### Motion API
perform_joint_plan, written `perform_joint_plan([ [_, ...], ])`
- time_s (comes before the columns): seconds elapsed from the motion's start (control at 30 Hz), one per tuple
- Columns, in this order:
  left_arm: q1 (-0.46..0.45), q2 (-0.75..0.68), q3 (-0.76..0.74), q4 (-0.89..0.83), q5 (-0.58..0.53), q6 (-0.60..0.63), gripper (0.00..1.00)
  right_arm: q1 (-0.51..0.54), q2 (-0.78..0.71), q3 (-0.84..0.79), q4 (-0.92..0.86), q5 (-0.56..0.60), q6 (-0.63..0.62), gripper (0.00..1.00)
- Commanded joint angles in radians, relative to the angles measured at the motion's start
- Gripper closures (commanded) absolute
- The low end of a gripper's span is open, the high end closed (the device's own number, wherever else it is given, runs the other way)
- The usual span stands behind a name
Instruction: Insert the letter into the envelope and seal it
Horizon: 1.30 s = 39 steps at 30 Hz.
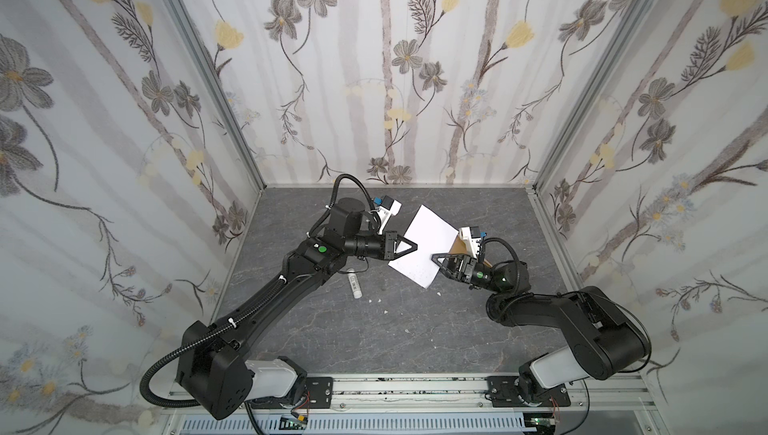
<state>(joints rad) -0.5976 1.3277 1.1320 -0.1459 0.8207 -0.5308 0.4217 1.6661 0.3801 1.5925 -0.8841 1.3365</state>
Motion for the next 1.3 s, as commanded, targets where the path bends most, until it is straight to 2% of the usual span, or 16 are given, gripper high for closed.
perform_joint_plan([
  [0.0,-0.014,0.008,-0.002,0.054,-0.026,-0.011,1.0,0.009,0.004,0.021,0.25,0.003,0.031,0.39],
  [0.23,-0.022,0.007,-0.018,0.058,-0.068,-0.009,1.0,0.009,-0.017,0.022,0.232,-0.004,0.032,0.99],
  [0.33,-0.017,0.002,-0.024,0.057,-0.069,-0.004,0.99,0.009,-0.042,0.01,0.195,-0.008,0.011,1.0],
  [0.37,-0.014,0.0,-0.026,0.057,-0.069,-0.004,0.87,0.009,-0.053,0.003,0.176,-0.01,0.0,1.0],
  [0.47,0.005,-0.001,-0.028,0.057,-0.054,0.002,0.69,0.009,-0.102,-0.008,0.104,-0.015,-0.04,1.0],
  [0.53,0.021,-0.004,-0.028,0.055,-0.04,0.006,0.68,0.011,-0.133,-0.01,0.042,-0.02,-0.068,1.0],
  [0.6,0.034,-0.002,-0.028,0.055,-0.015,0.011,0.78,0.011,-0.169,-0.008,-0.044,-0.027,-0.114,1.0],
  [0.67,0.037,0.007,-0.023,0.055,0.024,0.011,0.99,0.013,-0.216,-0.003,-0.172,-0.017,-0.19,1.0],
  [0.8,0.036,0.024,-0.017,0.055,0.091,0.001,1.0,0.044,-0.317,0.056,-0.561,0.024,-0.414,1.0],
  [0.83,0.035,0.027,-0.015,0.055,0.101,-0.001,0.96,0.058,-0.338,0.08,-0.663,0.041,-0.479,1.0],
  [0.87,0.036,0.029,-0.012,0.055,0.109,-0.003,0.79,0.072,-0.356,0.104,-0.75,0.059,-0.532,1.0],
  [0.9,0.036,0.029,-0.01,0.055,0.112,-0.006,0.74,0.078,-0.366,0.122,-0.807,0.071,-0.568,1.0],
  [0.93,0.036,0.028,-0.009,0.055,0.114,-0.008,0.68,0.079,-0.371,0.129,-0.831,0.074,-0.58,1.0],
  [1.0,0.037,0.023,-0.009,0.055,0.121,-0.006,0.51,0.077,-0.374,0.135,-0.847,0.076,-0.583,1.0],
  [1.1,0.041,0.013,-0.01,0.055,0.115,-0.007,0.46,0.077,-0.374,0.133,-0.855,0.076,-0.584,1.0],
  [1.27,0.055,0.004,-0.016,0.055,0.131,-0.009,0.46,0.076,-0.389,0.128,-0.855,0.084,-0.579,1.0],
])
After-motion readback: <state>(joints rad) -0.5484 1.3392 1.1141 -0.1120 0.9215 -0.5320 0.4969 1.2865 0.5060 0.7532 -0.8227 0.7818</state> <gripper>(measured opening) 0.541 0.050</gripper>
